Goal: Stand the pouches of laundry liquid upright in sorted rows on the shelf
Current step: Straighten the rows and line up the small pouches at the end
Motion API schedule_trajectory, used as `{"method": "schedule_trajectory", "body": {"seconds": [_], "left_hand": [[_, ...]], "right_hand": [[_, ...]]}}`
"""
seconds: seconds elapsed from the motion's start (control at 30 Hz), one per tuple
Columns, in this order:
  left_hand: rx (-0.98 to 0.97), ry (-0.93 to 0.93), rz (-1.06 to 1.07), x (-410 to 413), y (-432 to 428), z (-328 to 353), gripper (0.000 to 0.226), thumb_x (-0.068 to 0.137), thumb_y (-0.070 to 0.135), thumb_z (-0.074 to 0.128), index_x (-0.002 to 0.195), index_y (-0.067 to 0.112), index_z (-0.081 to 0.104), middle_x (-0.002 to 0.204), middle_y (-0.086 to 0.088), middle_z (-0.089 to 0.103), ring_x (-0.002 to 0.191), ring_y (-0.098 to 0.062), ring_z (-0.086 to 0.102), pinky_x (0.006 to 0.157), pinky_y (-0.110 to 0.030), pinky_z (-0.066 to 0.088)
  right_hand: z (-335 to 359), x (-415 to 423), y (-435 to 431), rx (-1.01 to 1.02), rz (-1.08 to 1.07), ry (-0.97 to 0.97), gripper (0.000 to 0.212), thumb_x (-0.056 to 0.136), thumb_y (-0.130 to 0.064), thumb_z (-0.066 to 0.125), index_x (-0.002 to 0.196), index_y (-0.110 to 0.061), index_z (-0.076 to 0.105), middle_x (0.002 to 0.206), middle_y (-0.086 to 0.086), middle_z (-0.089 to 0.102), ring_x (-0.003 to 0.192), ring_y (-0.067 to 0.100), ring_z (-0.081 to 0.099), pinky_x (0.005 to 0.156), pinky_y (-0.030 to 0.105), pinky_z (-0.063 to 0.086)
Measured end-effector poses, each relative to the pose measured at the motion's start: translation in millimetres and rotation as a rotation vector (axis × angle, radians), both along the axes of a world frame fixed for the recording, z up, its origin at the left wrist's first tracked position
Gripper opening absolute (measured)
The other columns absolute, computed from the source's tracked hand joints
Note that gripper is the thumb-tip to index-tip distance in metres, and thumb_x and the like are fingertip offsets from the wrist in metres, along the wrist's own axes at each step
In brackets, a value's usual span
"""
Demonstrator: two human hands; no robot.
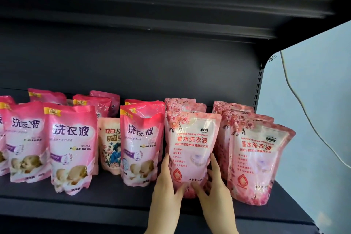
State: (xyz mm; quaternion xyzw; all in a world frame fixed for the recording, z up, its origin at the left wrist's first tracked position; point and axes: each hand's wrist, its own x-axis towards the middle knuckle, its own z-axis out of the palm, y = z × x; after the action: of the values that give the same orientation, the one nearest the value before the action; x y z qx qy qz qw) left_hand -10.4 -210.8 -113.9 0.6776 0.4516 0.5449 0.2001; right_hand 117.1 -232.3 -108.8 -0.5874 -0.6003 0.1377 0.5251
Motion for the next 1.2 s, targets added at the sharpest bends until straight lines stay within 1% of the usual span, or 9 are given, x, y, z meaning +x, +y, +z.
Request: {"method": "schedule_trajectory", "body": {"seconds": [0.17, 0.37, 0.5, 0.63, 0.73, 0.83, 0.9, 1.03, 1.2], "left_hand": [[-0.006, 0.067, 0.018, 2.2, 16.4, 0.3, 0.095, 0.083, 0.013, 0.07, 0.146, 0.035, 0.003, 0.14, 0.015, 0.033, 0.129, 0.004, 0.032, 0.094, 0.002, 0.023], [-0.059, 0.095, 0.036, 3.6, 23.2, 3.1, 0.092, 0.088, 0.01, 0.064, 0.15, 0.029, 0.0, 0.144, 0.003, 0.041, 0.121, 0.004, 0.04, 0.088, 0.0, 0.031], [-0.086, 0.091, 0.016, 2.1, 22.3, 0.4, 0.088, 0.087, 0.012, 0.064, 0.151, 0.027, 0.004, 0.142, 0.01, 0.038, 0.12, 0.009, 0.034, 0.082, 0.011, 0.024], [-0.095, 0.165, 0.035, -3.5, 10.5, 5.9, 0.077, 0.088, 0.029, 0.064, 0.149, 0.025, 0.018, 0.142, 0.011, 0.044, 0.123, 0.008, 0.037, 0.088, 0.005, 0.027], [-0.028, 0.488, 0.161, -17.7, -6.3, 24.8, 0.063, 0.091, 0.048, 0.053, 0.144, 0.028, 0.025, 0.13, 0.01, 0.05, 0.12, -0.006, 0.046, 0.085, -0.018, 0.044], [0.033, 0.747, 0.296, -37.2, -18.5, 41.5, 0.047, 0.09, 0.058, 0.045, 0.127, 0.029, 0.044, 0.115, 0.009, 0.056, 0.104, -0.012, 0.054, 0.071, -0.025, 0.045], [0.054, 0.828, 0.343, -50.3, -22.3, 44.1, 0.047, 0.089, 0.062, 0.043, 0.118, 0.027, 0.05, 0.115, 0.008, 0.052, 0.104, -0.016, 0.051, 0.074, -0.027, 0.047], [0.109, 0.871, 0.379, -73.5, -25.5, 38.9, 0.047, 0.088, 0.063, 0.042, 0.116, 0.025, 0.051, 0.11, 0.01, 0.052, 0.104, -0.012, 0.052, 0.08, -0.026, 0.043], [0.096, 0.822, 0.4, -116.3, -27.5, 30.8, 0.047, 0.087, 0.064, 0.041, 0.119, 0.03, 0.049, 0.109, 0.014, 0.059, 0.105, -0.008, 0.054, 0.08, -0.025, 0.043]], "right_hand": [[-3.0, 3.1, 17.0, -0.02, 0.003, -0.064, 0.105, 0.083, -0.014, 0.071, 0.138, -0.058, -0.006, 0.14, -0.009, 0.051, 0.121, 0.011, 0.056, 0.092, 0.027, 0.05], [0.9, 5.0, 26.9, -0.047, 0.033, -0.069, 0.1, 0.084, -0.007, 0.068, 0.149, -0.043, 0.001, 0.142, -0.006, 0.048, 0.123, 0.01, 0.053, 0.091, 0.025, 0.049], [-2.0, 4.1, 25.2, -0.041, 0.013, -0.059, 0.096, 0.084, -0.013, 0.071, 0.15, -0.04, 0.007, 0.14, -0.005, 0.051, 0.121, 0.012, 0.056, 0.09, 0.024, 0.049], [-2.6, 4.0, 20.9, -0.041, -0.027, -0.054, 0.091, 0.081, -0.014, 0.074, 0.149, -0.034, 0.018, 0.135, -0.002, 0.055, 0.117, 0.014, 0.057, 0.087, 0.02, 0.045], [2.0, 5.0, 15.1, -0.063, -0.069, -0.114, 0.08, 0.081, -0.019, 0.074, 0.145, -0.029, 0.028, 0.137, 0.0, 0.051, 0.12, 0.016, 0.053, 0.088, 0.022, 0.043], [10.2, 8.8, 4.2, -0.123, -0.132, -0.312, 0.067, 0.084, -0.033, 0.07, 0.142, -0.026, 0.036, 0.139, -0.002, 0.044, 0.122, 0.017, 0.05, 0.086, 0.025, 0.044], [17.6, 7.4, -3.3, -0.141, -0.167, -0.439, 0.06, 0.085, -0.044, 0.065, 0.138, -0.028, 0.041, 0.136, -0.008, 0.044, 0.117, 0.013, 0.053, 0.079, 0.024, 0.047], [29.9, -8.4, -14.7, -0.135, -0.192, -0.565, 0.046, 0.084, -0.057, 0.058, 0.123, -0.033, 0.052, 0.118, -0.017, 0.051, 0.097, 0.006, 0.056, 0.068, 0.024, 0.05], [35.4, -45.8, -20.0, -0.119, -0.146, -0.515, 0.042, 0.083, -0.061, 0.057, 0.117, -0.036, 0.054, 0.108, -0.018, 0.053, 0.091, 0.007, 0.058, 0.068, 0.028, 0.052]]}}
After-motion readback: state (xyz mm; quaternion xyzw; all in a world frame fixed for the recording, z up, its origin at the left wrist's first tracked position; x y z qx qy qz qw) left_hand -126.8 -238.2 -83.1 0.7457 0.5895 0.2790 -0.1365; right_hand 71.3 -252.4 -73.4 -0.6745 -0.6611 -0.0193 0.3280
